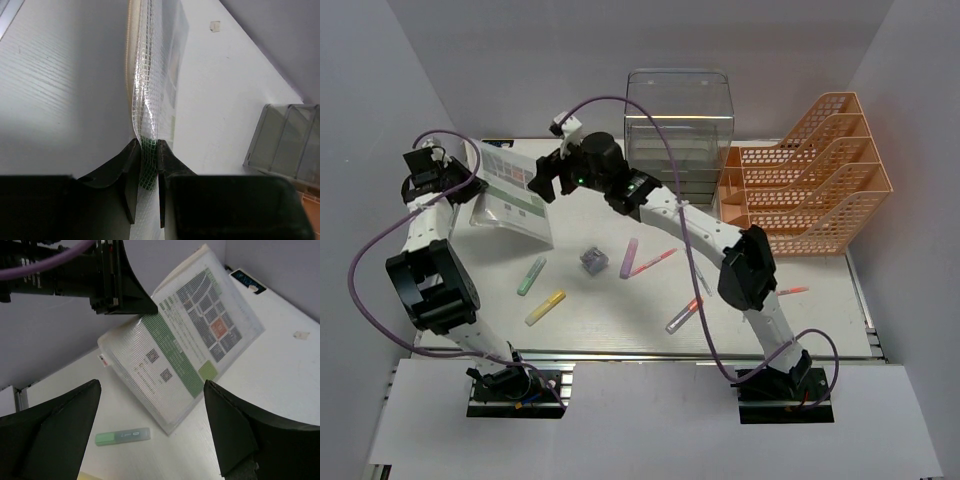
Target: Organize the desk
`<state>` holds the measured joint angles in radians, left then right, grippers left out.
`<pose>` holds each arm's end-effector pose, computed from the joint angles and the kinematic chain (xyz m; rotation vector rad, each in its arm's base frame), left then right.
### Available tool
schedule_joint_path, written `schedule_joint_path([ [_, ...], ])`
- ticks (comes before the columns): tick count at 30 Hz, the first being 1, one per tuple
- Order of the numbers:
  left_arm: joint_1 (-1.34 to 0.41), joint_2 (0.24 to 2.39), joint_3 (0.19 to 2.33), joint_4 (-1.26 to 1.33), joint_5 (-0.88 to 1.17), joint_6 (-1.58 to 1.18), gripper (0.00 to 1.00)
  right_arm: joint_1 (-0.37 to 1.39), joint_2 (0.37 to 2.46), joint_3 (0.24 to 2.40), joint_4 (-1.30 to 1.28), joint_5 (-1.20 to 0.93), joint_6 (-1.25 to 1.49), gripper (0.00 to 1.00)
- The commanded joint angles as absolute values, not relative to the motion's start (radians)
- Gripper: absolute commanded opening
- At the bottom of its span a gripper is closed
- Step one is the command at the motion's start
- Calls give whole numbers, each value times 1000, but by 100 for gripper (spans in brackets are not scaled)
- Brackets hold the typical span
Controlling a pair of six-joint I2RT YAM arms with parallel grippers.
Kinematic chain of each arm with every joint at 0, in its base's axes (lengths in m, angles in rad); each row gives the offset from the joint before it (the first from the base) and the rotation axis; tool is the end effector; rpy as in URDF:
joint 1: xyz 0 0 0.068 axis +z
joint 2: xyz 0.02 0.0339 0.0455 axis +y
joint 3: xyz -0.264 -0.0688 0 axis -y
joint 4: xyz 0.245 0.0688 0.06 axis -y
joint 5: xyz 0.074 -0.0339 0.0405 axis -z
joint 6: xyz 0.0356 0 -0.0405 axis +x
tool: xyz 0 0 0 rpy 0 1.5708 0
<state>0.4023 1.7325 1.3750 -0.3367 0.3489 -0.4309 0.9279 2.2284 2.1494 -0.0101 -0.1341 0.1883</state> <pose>0.3688 0.1437 0.2758 -0.7371 2.1229 -0.4097 0.3194 0.4344 0.3532 -0.7312 1.5896 0.9454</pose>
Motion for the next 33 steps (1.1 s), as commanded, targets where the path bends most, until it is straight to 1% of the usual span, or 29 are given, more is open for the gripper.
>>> schedule_joint_path([
  [1,391,1590,1355,-266,410,-451,0,919,2110,2126,-44,-133,120,89],
  [7,382,1487,1321,-239,469,-486,0,885,1959,2016,-54,-97,49,89],
  [16,364,1296,1258,-180,552,-557,0,796,1772,1878,-57,-72,41,89],
  [20,364,1217,1210,-118,598,-613,0,761,1714,1847,-69,-104,44,89],
  [24,364,1158,1210,-88,633,-646,0,729,1658,1829,-89,-166,57,89],
  [28,364,1092,1206,-8,673,-750,0,697,1588,1801,-113,-225,78,89],
  [29,364,1082,1204,58,689,-793,0,686,1579,1787,-118,-227,81,89],
  [33,353,1051,1233,117,718,-870,0,644,1499,1731,-126,-242,94,89],
])
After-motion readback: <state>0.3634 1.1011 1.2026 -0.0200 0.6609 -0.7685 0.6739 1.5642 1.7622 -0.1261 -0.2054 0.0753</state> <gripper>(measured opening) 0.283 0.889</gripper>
